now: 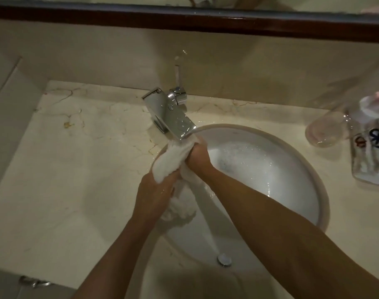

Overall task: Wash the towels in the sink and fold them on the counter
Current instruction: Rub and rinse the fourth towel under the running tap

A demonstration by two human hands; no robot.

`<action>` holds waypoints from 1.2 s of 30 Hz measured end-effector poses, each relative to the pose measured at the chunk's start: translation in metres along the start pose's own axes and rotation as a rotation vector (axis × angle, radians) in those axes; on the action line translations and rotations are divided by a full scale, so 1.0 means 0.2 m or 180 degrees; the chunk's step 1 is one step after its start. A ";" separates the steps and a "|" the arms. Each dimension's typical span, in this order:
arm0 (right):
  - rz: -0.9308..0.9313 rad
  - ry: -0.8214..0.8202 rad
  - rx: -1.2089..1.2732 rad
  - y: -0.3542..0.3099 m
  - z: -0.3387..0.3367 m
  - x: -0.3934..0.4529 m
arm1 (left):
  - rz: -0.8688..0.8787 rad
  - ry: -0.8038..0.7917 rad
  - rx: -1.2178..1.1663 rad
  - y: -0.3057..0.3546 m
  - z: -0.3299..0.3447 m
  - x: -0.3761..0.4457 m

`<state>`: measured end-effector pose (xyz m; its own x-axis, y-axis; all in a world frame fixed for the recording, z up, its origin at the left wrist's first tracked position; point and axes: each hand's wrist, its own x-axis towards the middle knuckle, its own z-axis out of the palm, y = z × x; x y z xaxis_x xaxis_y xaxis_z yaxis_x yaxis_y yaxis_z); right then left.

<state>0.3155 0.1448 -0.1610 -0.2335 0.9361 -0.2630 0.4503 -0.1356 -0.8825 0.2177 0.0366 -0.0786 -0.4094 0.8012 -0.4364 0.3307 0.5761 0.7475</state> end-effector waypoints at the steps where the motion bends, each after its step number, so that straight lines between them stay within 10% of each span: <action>1: -0.0142 0.0026 -0.0056 -0.01 -0.02 -0.02 | 0.0066 0.0023 0.0015 0.00 0.01 0.01; 11: -0.0174 -0.0875 -0.0385 -0.08 -0.11 0.03 | 0.0588 -0.0327 0.0422 0.07 0.03 0.11; 20: 0.0183 0.0206 0.0603 0.09 -0.12 -0.06 | 0.0857 -0.0313 0.0467 0.10 -0.01 0.13; 25: 0.0279 -0.0128 0.0263 0.27 -0.07 -0.21 | 0.0795 -0.1348 0.0087 0.10 0.06 0.10; 34: 0.0535 -0.0258 0.0920 0.04 -0.09 0.06 | -0.0054 -0.1108 -0.1545 0.04 0.12 0.18; 36: 0.0551 -0.0223 0.0850 0.08 -0.15 -0.03 | 0.0393 -0.0820 -0.0844 0.04 0.11 0.19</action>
<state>0.3504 0.1473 -0.1626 -0.2361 0.8684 -0.4361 0.2489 -0.3798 -0.8910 0.2225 0.0746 -0.1003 -0.1422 0.8957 -0.4214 0.1190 0.4381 0.8910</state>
